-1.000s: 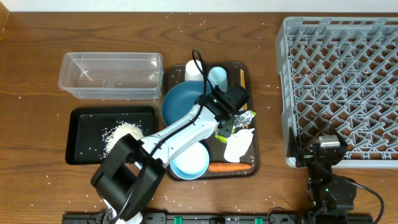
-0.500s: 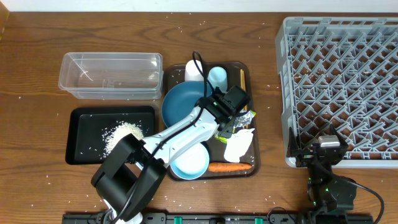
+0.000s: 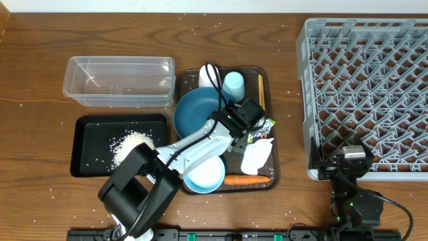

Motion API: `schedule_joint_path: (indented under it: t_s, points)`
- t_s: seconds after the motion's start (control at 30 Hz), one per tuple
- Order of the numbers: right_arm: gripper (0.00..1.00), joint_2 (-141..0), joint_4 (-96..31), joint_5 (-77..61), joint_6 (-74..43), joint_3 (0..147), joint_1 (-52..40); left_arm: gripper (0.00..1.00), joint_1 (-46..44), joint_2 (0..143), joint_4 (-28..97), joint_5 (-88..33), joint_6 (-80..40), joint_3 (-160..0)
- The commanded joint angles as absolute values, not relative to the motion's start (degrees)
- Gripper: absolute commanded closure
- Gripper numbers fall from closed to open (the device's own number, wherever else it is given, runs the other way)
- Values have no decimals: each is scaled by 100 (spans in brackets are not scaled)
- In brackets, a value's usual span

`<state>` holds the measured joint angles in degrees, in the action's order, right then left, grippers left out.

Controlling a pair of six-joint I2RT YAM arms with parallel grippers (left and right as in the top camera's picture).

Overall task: Sort waste into correct bins and load items into the dishwasher rack
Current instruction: 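Lower the left gripper and grasp the far rim of the teal plate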

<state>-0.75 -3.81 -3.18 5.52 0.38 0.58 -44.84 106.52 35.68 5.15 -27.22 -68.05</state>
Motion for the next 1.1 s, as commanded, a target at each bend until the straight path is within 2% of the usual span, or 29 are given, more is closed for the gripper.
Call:
schedule_joint_path:
  t_s: [0.0,0.1,0.93,1.07]
  points:
    - [1,-78,-403,-322,587,32,110,47,-4497,10744,3535,672,-2812,-6770]
    - [1,-78,-403,-322,587,32,110,52,-4497,10744,3538,672,-2812,-6770]
    - [1,-78,-403,-322,587,32,110,53,-4497,11004,3540,672,-2814,-6772]
    - [1,-78,-401,-322,587,32,110,62,-4497,10993,3544,670,-2818,-6772]
